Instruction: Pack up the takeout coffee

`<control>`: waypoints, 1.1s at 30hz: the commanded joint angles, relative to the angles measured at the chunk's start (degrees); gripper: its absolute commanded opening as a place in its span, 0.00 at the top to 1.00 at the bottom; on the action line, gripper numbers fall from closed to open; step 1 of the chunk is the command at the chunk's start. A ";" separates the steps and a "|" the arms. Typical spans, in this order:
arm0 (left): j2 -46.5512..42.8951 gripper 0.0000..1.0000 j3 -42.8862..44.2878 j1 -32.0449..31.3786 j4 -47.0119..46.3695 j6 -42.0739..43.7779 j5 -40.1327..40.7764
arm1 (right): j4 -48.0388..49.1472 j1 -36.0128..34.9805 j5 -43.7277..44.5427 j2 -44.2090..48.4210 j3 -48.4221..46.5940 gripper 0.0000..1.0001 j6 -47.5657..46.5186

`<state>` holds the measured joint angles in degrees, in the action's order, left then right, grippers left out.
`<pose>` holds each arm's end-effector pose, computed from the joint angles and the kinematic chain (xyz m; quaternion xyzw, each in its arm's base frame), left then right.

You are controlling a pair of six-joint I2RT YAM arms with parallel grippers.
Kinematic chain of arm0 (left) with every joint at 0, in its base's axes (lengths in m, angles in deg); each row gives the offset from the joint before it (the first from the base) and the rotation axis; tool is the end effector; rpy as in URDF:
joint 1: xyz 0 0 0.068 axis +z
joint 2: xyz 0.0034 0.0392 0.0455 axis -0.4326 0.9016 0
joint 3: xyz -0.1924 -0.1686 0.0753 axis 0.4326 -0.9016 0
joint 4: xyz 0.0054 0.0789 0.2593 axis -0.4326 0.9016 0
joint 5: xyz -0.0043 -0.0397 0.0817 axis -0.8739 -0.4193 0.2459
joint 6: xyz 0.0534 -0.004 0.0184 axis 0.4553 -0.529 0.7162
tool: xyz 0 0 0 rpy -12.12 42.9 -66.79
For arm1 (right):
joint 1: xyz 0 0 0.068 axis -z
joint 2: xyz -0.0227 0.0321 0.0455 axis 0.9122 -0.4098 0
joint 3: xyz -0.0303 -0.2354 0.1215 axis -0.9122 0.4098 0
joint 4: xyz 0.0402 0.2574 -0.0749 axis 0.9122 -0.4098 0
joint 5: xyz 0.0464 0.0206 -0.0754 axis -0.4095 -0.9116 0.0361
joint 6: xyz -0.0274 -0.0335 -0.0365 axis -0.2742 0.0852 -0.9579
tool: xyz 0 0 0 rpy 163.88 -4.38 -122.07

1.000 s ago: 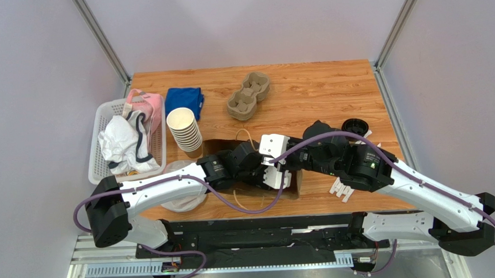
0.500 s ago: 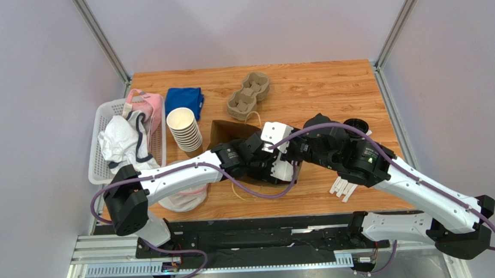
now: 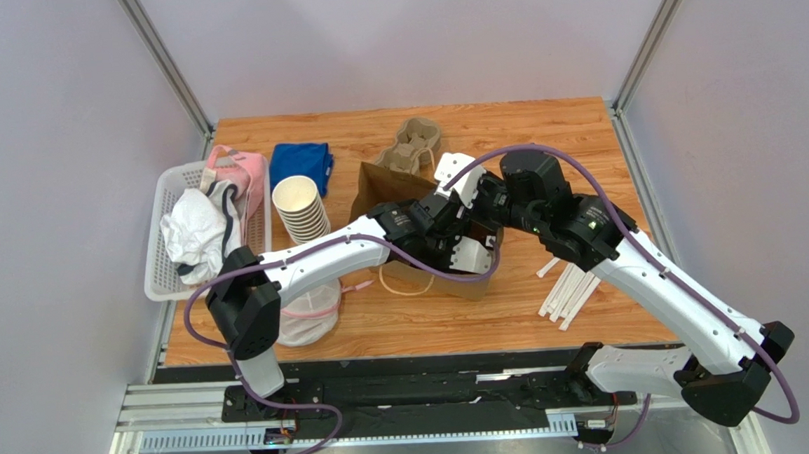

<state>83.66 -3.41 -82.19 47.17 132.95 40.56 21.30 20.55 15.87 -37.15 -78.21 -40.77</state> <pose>0.2127 -0.3245 0.2442 0.7781 0.5662 -0.0287 0.2706 0.1755 0.1776 0.3998 -0.5456 0.6709 0.0607 0.4985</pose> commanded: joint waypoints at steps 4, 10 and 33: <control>9.20 1.00 0.44 2.06 9.14 1.27 -5.49 | 0.70 1.92 -15.22 -2.11 -1.78 1.00 1.82; 13.15 1.00 1.50 2.85 9.41 1.53 -6.37 | 0.43 4.99 -17.94 -3.08 -1.17 1.00 0.94; 6.48 0.36 5.19 4.00 9.67 0.92 -6.81 | 0.52 8.52 -21.37 -3.78 -0.64 1.00 -3.10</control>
<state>88.60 3.30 -79.10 50.67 134.06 35.80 23.55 30.65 3.18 -40.41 -78.67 -43.66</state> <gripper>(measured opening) 0.781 0.006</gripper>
